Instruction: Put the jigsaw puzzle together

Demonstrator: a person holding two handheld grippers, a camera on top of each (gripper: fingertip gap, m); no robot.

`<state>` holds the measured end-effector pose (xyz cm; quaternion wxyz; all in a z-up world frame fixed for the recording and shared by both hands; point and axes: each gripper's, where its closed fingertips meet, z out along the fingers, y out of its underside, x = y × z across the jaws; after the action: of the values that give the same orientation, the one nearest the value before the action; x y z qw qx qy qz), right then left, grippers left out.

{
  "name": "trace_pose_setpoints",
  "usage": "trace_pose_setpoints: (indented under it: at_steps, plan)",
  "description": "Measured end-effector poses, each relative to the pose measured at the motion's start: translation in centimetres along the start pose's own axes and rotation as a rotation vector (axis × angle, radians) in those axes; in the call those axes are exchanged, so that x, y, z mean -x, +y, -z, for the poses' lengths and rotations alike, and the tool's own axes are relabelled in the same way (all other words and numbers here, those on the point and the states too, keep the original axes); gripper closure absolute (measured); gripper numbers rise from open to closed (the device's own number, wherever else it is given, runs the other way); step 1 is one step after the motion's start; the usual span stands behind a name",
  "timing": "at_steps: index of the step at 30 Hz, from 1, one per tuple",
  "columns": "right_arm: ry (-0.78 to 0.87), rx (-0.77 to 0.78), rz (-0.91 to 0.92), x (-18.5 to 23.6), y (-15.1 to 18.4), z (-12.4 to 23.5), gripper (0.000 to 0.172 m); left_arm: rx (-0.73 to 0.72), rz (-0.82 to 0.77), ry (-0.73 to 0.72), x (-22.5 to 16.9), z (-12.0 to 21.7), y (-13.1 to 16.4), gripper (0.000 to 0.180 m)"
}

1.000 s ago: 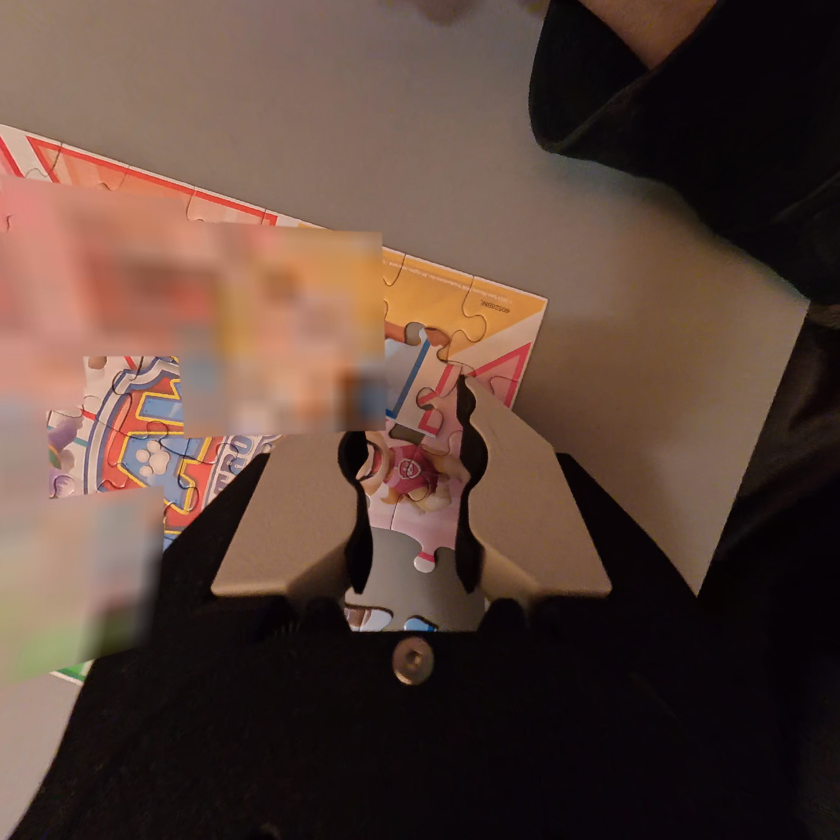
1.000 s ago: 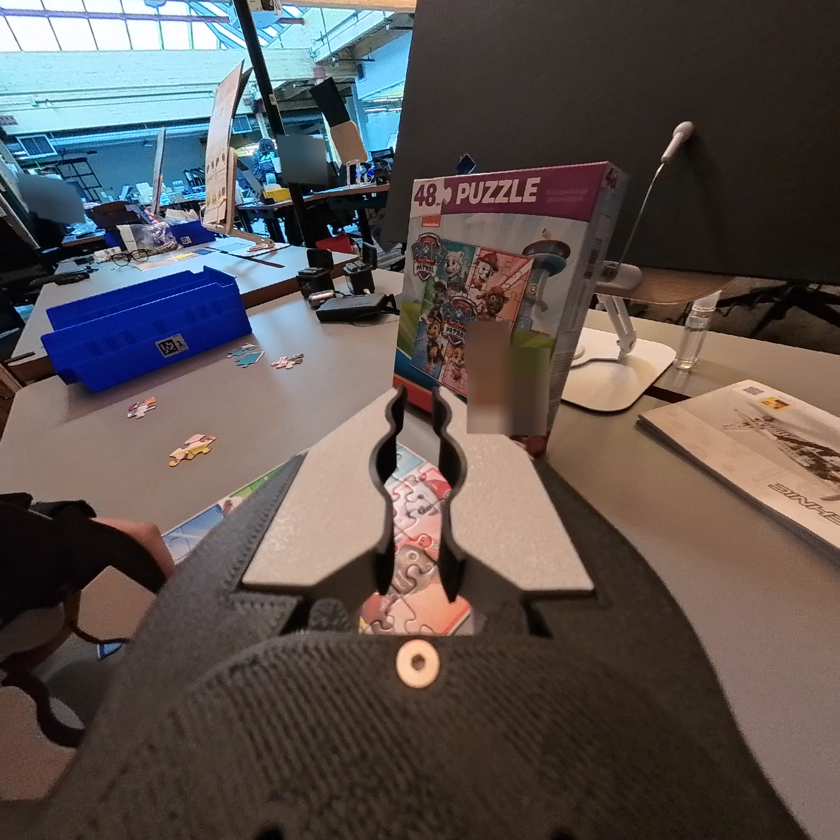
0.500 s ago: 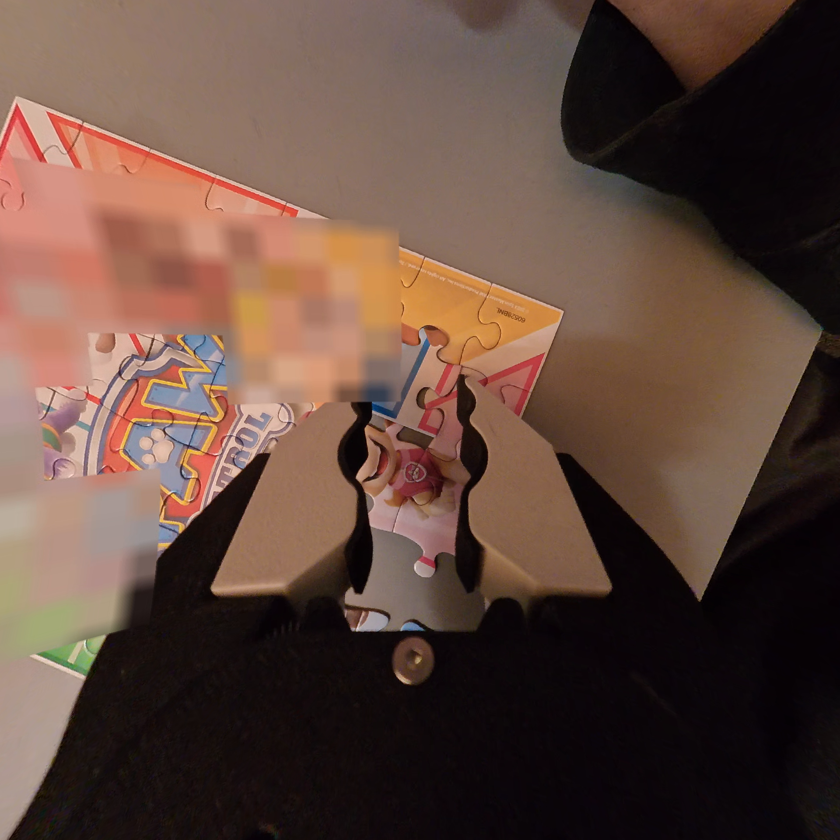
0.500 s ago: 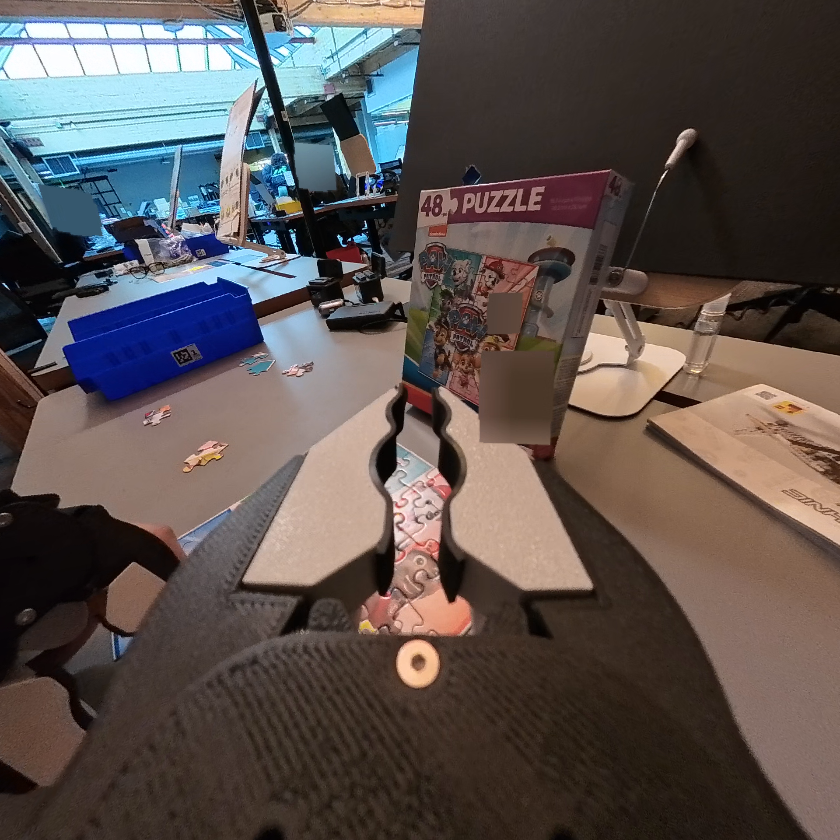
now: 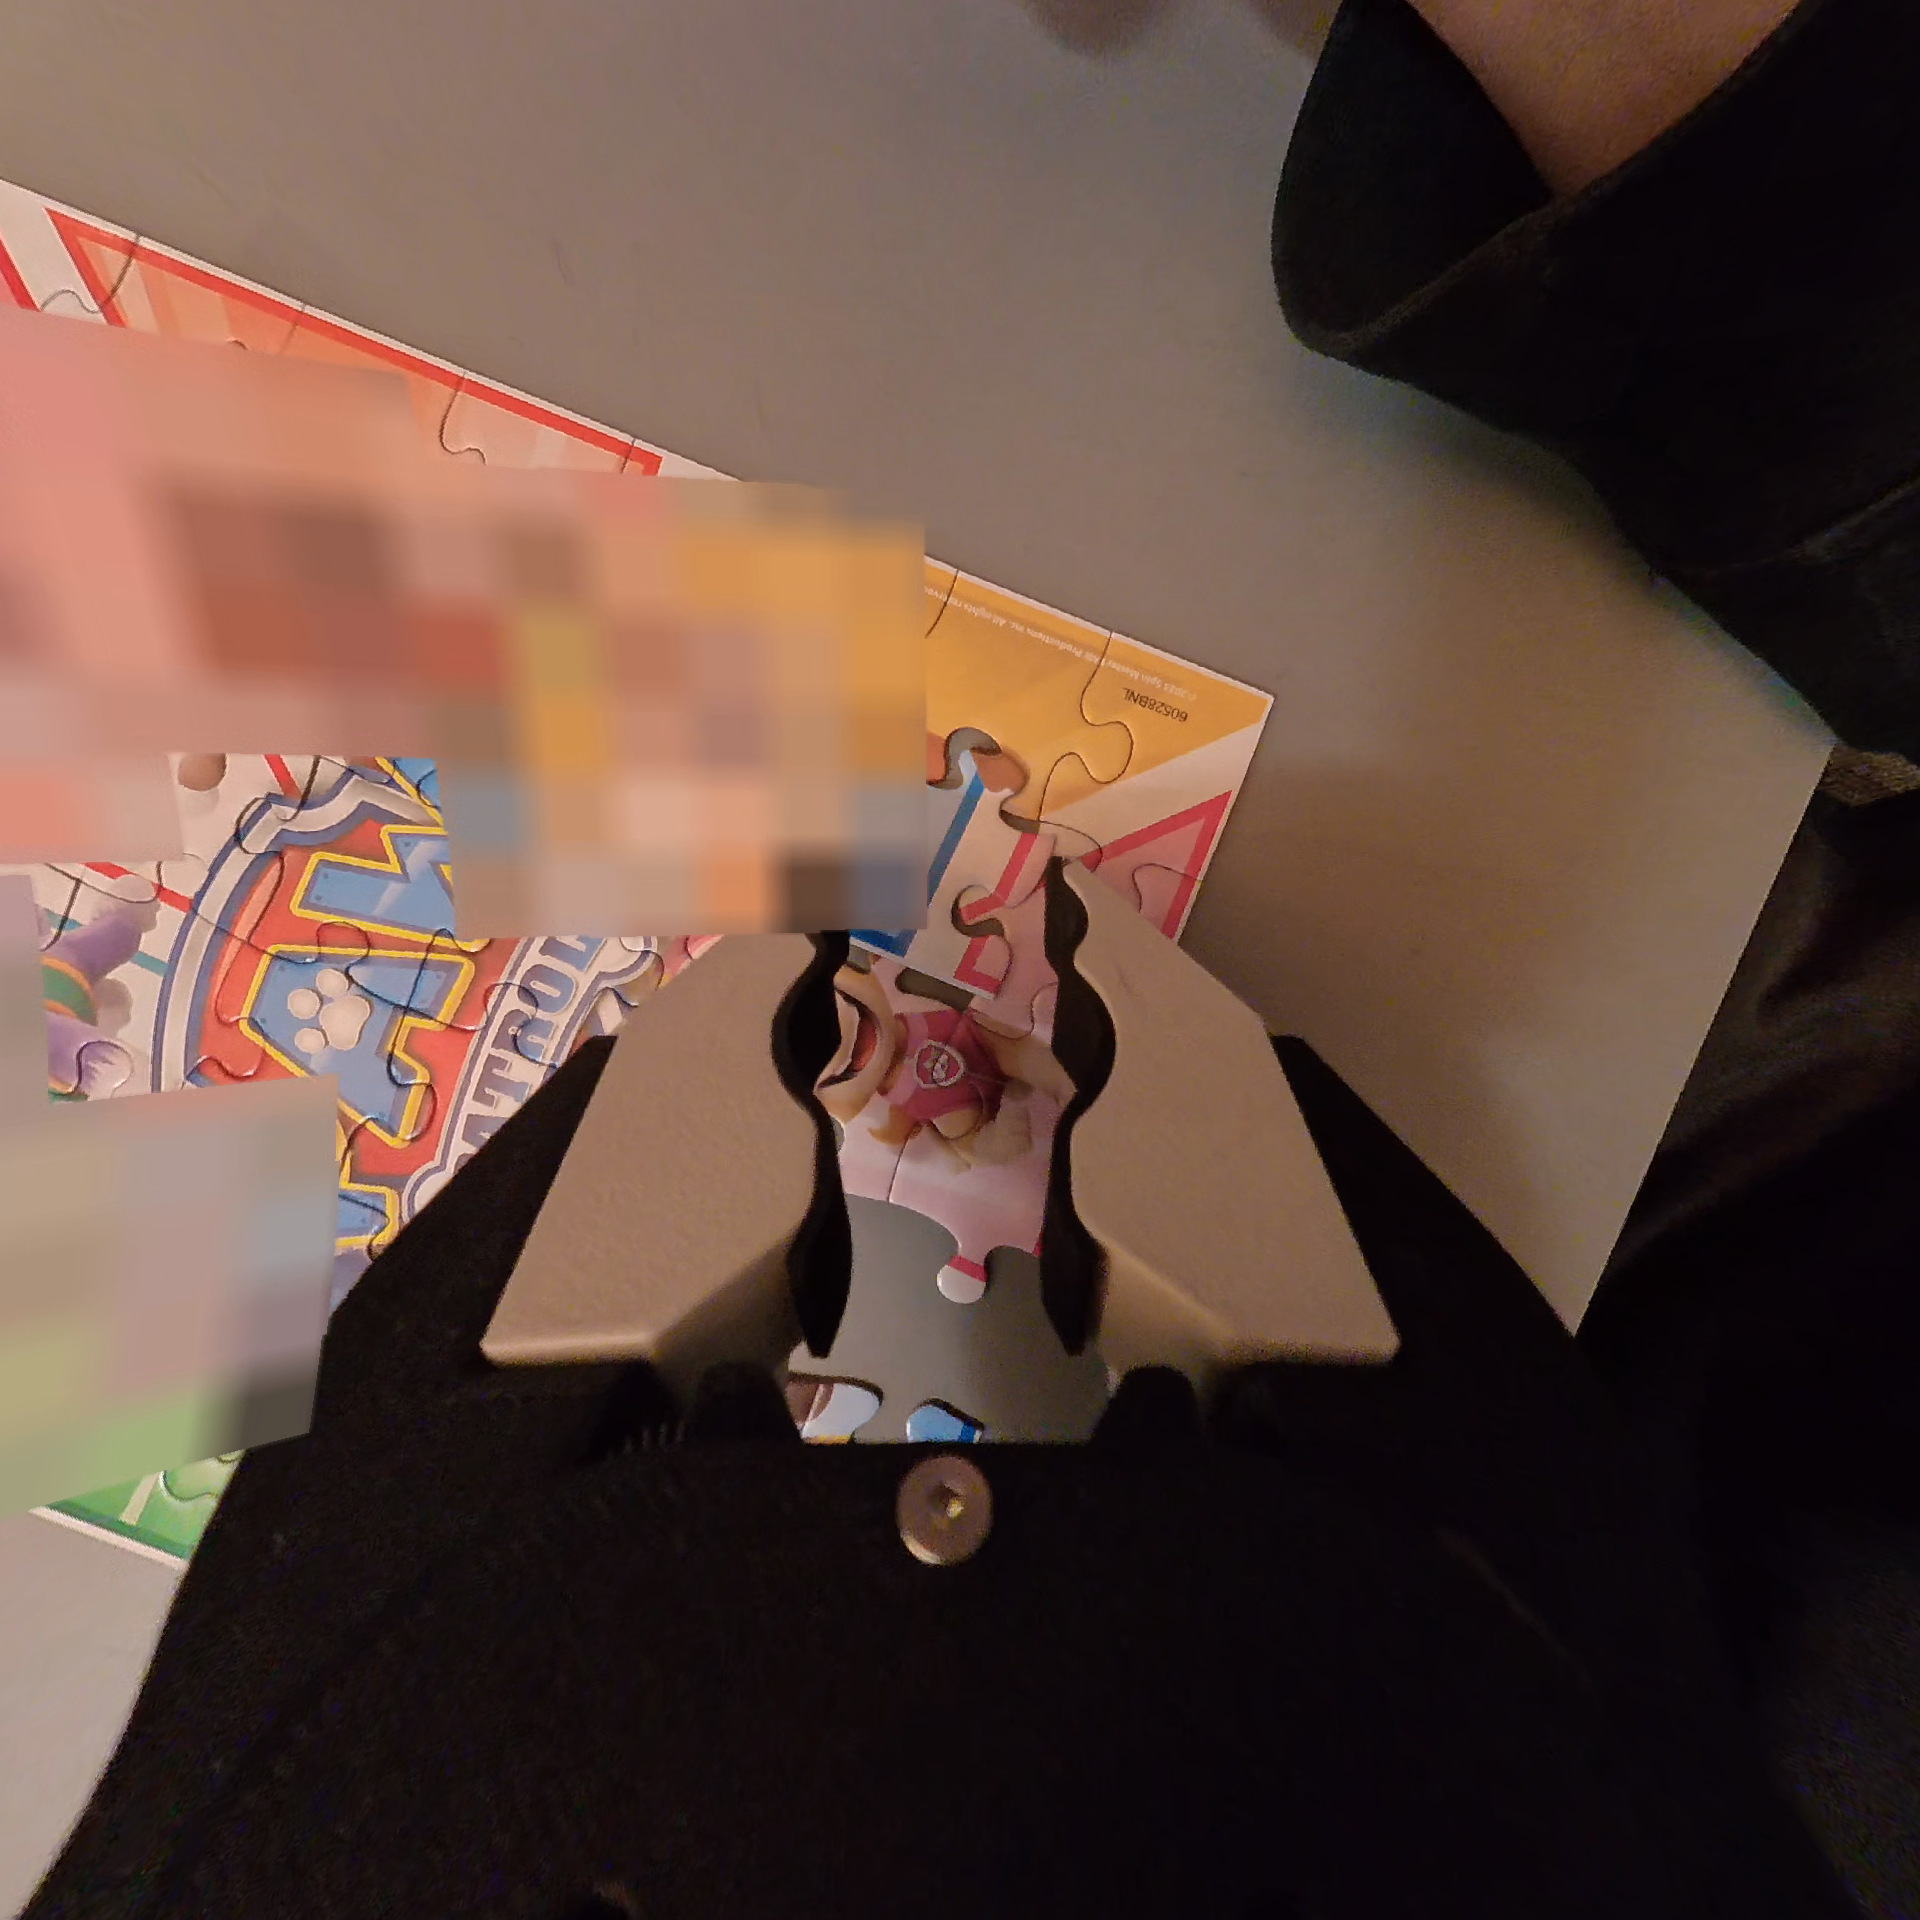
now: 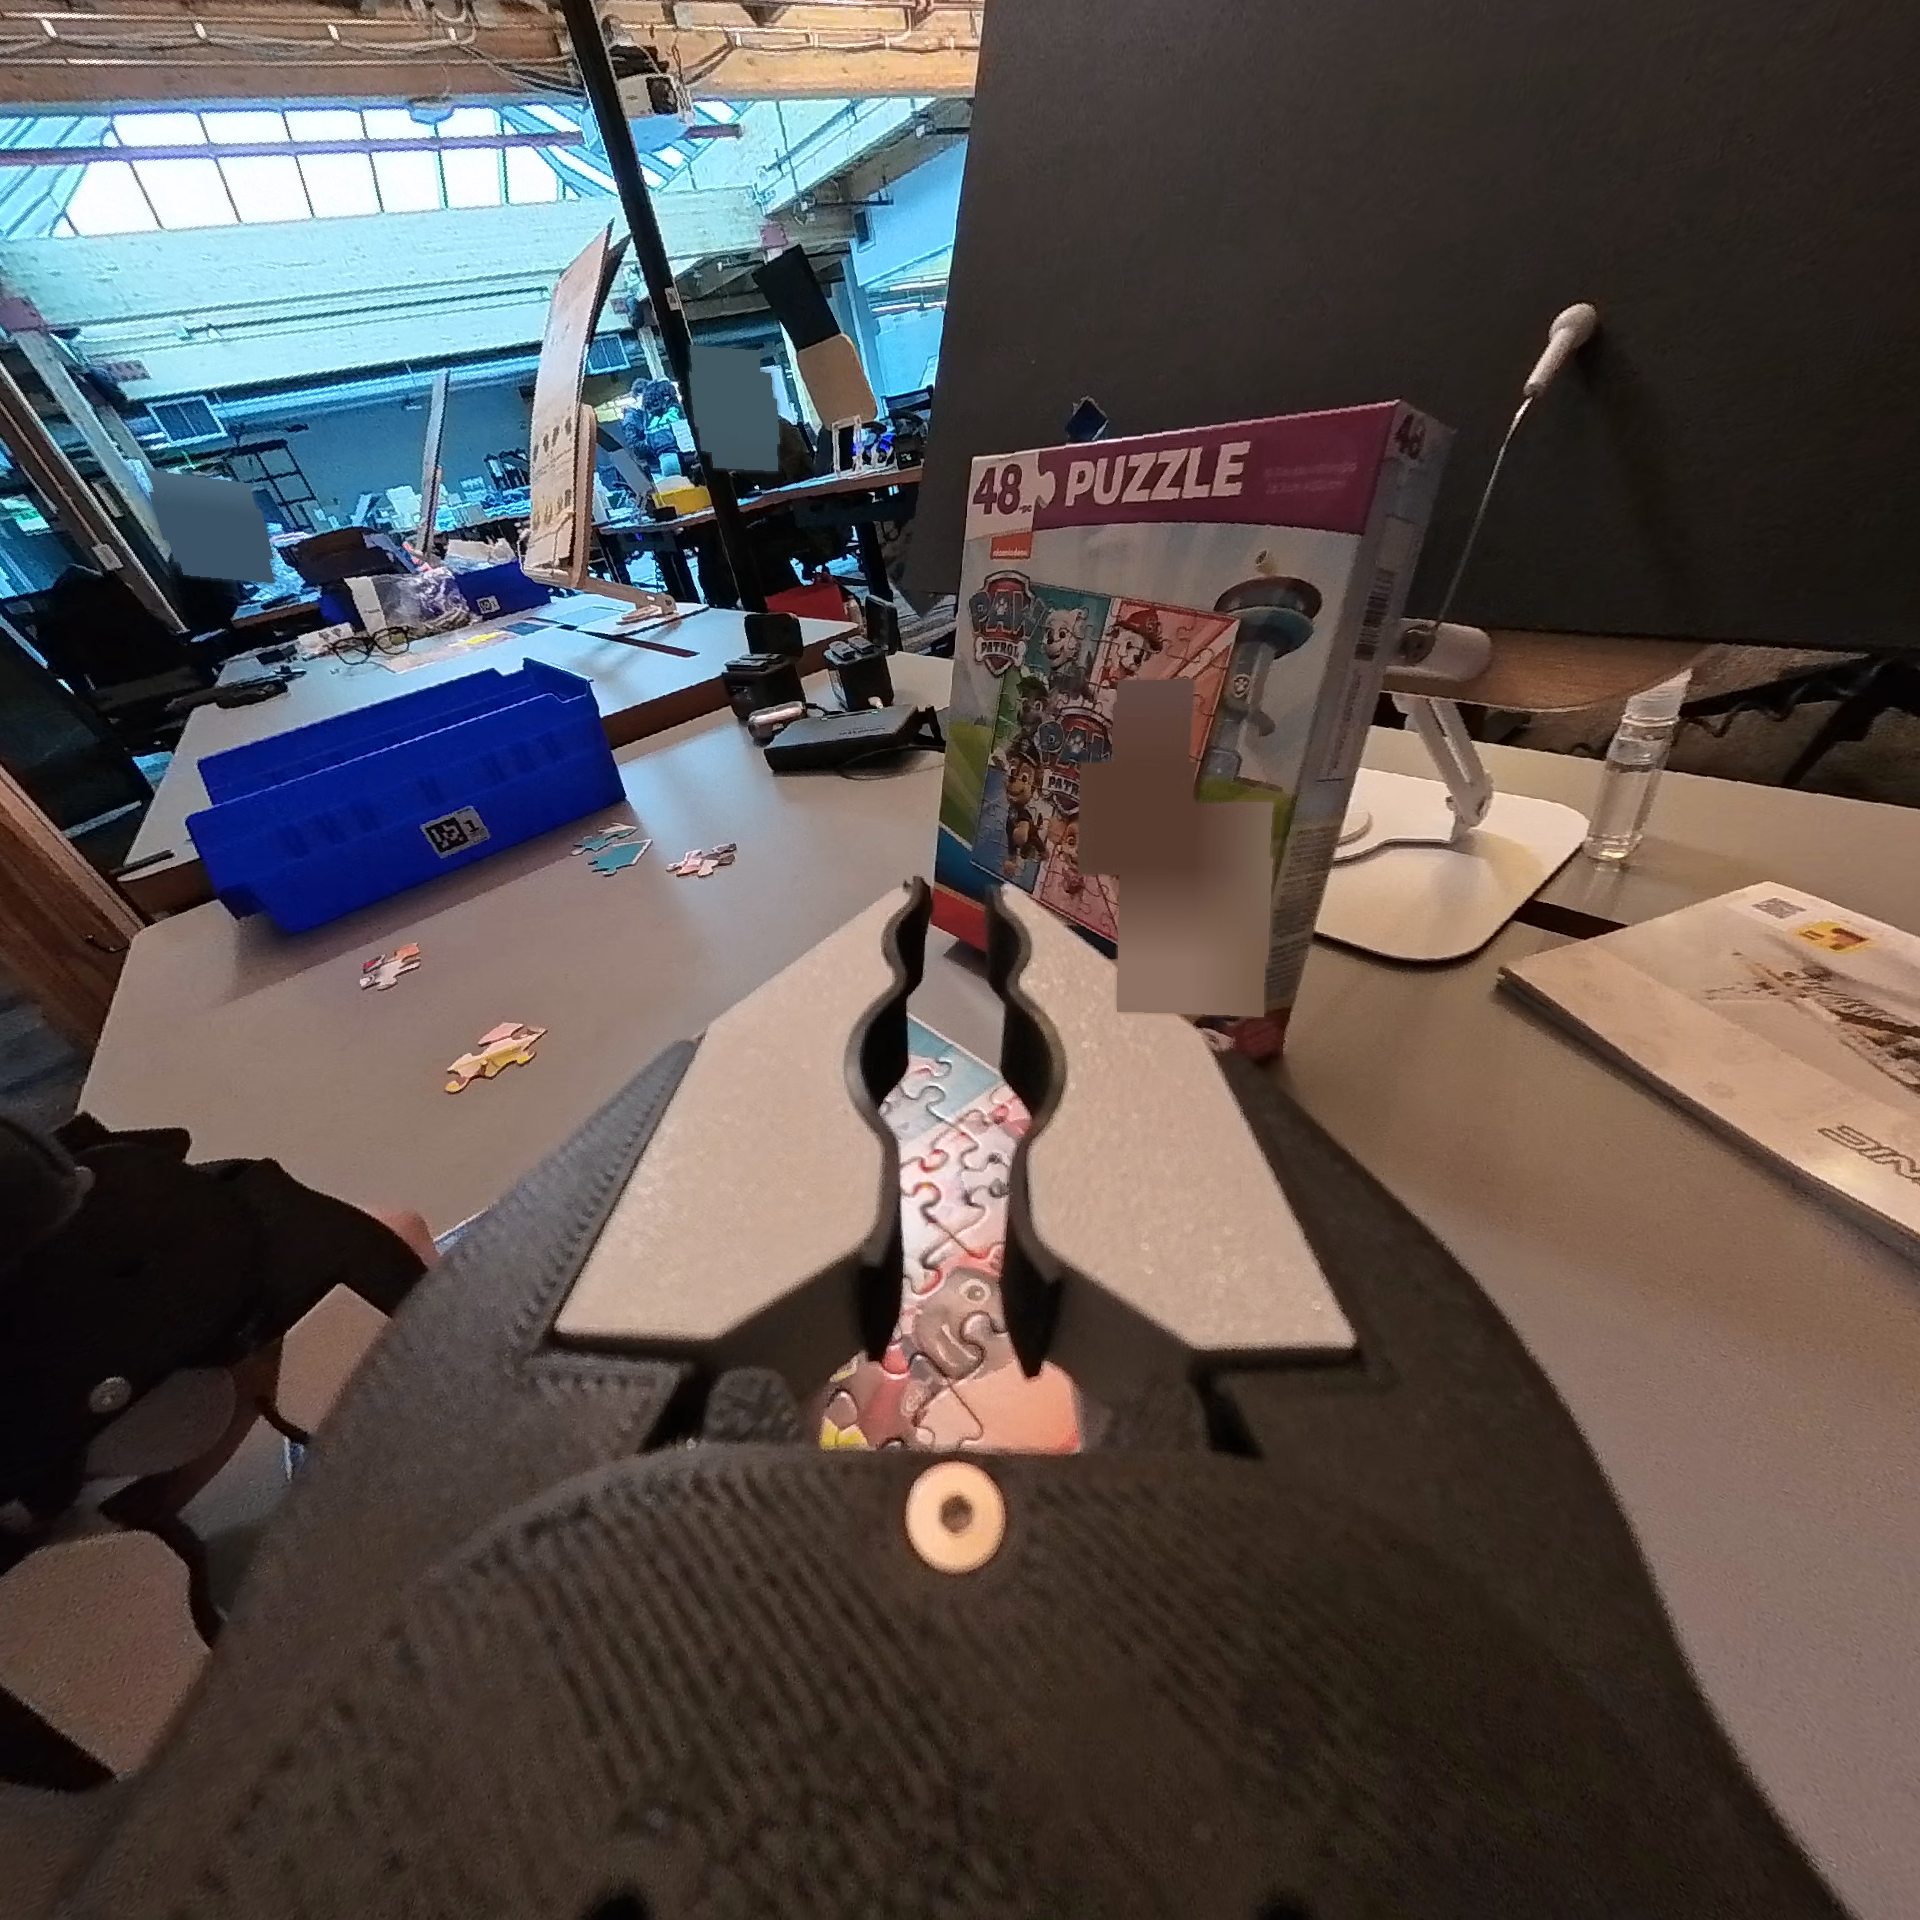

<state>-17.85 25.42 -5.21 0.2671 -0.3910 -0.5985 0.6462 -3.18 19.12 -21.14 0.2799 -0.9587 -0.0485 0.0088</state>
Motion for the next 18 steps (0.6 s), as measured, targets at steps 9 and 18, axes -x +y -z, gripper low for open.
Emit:
trace_pose_setpoints:
  at_steps: [9, 18]
  plan:
    - [-0.015, -0.018, -0.021, 0.07, -0.26, 0.15, 0.162, 0.005, 0.015, 0.009, -0.11, -0.03, -0.03, 0.143]
    - [-0.029, -0.038, -0.038, 0.17, -0.64, 0.35, 0.162, 0.016, 0.020, 0.009, -0.18, -0.08, 0.00, 0.143]
